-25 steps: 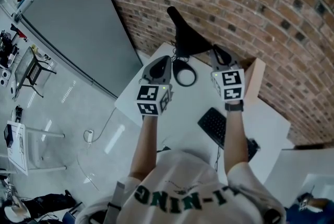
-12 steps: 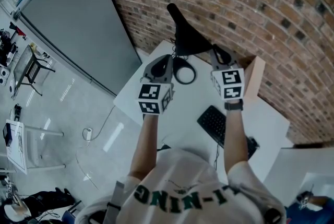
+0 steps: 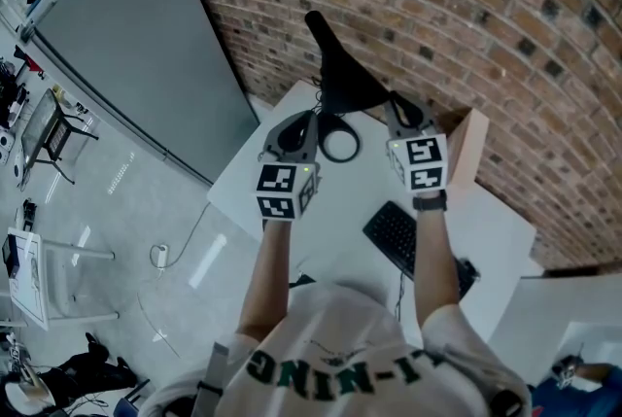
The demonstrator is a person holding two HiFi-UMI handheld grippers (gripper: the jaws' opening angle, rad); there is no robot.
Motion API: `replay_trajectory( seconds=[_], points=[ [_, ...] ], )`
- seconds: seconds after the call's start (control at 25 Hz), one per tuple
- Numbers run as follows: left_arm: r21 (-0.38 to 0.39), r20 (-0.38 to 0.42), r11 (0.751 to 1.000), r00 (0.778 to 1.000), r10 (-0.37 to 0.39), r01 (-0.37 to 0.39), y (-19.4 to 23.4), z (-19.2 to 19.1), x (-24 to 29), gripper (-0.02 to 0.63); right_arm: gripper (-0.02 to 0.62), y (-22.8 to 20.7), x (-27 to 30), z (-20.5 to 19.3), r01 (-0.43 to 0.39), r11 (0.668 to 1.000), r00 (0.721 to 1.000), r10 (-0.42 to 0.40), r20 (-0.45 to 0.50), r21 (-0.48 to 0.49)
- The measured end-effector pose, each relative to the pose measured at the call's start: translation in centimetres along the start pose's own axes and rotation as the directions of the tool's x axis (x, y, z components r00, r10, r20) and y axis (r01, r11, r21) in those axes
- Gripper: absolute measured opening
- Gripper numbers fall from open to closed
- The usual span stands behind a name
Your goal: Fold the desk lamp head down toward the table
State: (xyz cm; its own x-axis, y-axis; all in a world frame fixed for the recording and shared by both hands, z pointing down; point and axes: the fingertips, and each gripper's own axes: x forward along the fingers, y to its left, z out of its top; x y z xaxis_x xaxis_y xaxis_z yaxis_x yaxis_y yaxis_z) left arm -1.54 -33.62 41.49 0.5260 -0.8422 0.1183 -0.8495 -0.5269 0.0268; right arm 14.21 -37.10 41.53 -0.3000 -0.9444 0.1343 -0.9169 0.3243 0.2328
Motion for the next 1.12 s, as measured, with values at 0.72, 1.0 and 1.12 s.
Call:
replay_trajectory(
  seconds=[0.72, 1.0, 1.12],
  points=[
    [0.056, -0.050, 0.998, 0.999, 0.009, -0.006, -0.1, -2.1, 0.8, 0.000, 0.025, 1.0, 0.8, -4.1, -0.009, 1.000, 0.997, 0.010, -0.081, 0.024],
    [0.017, -0.067, 1.000, 0.998, 0.001, 0.000, 0.1, -3.1, 1.3, 0.000, 0.025, 1.1, 1.2, -5.4, -0.013, 1.000, 0.995, 0.016, -0.102, 0.028],
    [0.017, -0.067, 1.000, 0.998, 0.003, -0.002, 0.3, -3.4, 1.6, 0.000, 0.025, 1.3, 1.4, -5.8, -0.017, 1.000, 0.994, 0.019, -0.111, 0.026]
  ],
)
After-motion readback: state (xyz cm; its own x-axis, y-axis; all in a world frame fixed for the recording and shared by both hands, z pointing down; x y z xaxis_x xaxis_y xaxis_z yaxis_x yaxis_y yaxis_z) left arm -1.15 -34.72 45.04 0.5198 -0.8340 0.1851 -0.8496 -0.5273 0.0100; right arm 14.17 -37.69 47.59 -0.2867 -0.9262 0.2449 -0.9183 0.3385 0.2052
